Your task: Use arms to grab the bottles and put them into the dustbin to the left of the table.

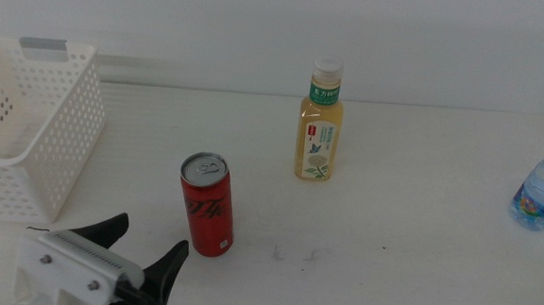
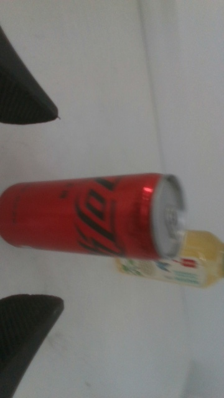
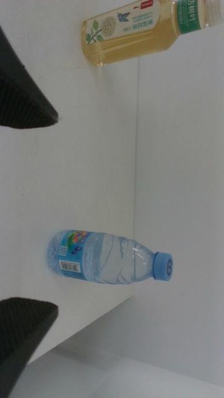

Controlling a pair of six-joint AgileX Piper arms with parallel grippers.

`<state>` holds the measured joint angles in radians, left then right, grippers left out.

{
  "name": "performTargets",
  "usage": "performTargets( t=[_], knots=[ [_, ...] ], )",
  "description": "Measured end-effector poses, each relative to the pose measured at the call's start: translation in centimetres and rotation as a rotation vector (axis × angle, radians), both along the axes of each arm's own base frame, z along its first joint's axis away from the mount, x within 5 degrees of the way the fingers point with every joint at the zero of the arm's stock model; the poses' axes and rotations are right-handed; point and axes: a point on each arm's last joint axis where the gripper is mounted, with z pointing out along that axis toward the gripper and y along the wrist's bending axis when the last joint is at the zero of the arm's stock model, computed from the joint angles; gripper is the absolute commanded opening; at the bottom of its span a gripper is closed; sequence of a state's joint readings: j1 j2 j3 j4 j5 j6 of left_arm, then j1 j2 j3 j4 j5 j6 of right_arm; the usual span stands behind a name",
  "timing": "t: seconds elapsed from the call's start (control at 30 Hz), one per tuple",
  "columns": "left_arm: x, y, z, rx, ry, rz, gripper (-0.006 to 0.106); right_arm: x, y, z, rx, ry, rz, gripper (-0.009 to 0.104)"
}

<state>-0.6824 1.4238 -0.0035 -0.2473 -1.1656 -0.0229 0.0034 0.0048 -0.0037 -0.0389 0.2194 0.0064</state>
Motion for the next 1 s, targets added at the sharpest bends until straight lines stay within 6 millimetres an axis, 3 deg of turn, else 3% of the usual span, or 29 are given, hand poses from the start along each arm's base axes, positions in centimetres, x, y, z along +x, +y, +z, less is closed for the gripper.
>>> performTargets(
  t=[0.5,0.8,1.0],
  knots=[
    [4.6,-3.8,-3.2,0.047,0.099,0.008,0.093,0.0,0.0,0.0,0.0,0.0,0.0,0.087],
    [7.7,-5.9,-3.9,0.027,0.097,0.048,0.093,0.0,0.0,0.0,0.0,0.0,0.0,0.087],
    [8.6,-6.3,-3.9,0.068,0.095,0.073,0.093,0.0,0.0,0.0,0.0,0.0,0.0,0.087]
  ],
)
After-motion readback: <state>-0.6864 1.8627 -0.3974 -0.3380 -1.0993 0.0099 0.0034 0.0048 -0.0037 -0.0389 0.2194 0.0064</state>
